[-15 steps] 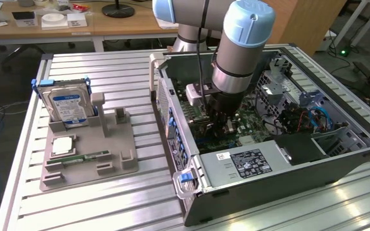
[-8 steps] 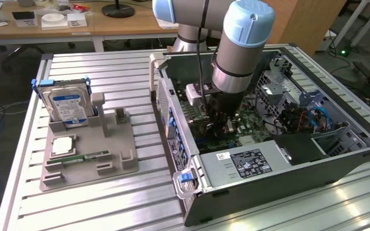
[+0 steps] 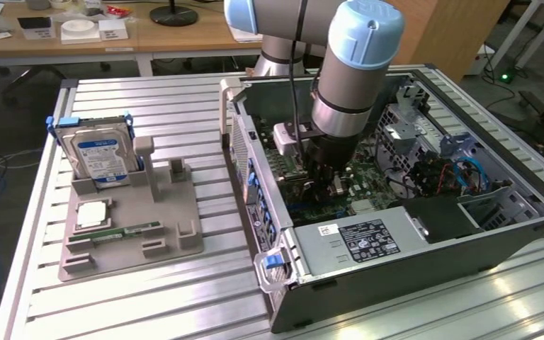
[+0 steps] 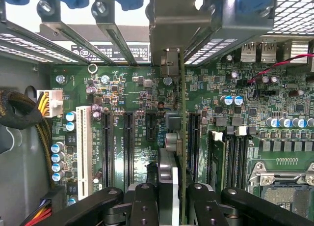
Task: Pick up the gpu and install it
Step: 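Insert the gpu into the slot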
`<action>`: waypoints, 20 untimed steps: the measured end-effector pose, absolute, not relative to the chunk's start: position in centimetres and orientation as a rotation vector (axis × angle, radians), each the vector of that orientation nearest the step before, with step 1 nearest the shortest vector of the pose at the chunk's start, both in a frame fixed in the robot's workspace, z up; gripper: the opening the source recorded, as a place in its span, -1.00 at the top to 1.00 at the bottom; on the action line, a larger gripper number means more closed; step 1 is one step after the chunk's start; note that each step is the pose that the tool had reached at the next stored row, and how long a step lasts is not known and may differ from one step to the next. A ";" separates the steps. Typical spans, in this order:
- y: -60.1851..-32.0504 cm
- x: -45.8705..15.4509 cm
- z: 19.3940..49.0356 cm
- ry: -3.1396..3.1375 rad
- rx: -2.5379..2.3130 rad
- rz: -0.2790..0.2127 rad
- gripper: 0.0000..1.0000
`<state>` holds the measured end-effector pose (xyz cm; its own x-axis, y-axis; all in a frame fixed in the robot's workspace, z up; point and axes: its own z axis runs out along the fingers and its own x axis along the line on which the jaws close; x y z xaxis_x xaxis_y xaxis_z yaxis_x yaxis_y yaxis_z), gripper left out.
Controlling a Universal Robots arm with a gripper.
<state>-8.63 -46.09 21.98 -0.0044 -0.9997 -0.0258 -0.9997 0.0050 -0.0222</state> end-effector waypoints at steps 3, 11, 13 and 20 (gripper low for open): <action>-46.1 -8.6 22.0 2.203 -2.192 0.004 0.44; -46.1 -8.4 22.0 2.203 -2.192 0.003 0.44; -46.1 -8.4 22.0 2.200 -2.189 -0.003 0.44; -46.1 -8.7 22.0 2.184 -2.176 -0.035 0.44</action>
<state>-8.71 -46.05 21.96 -0.0031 -0.9997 -0.0259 -0.9983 0.0046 -0.0574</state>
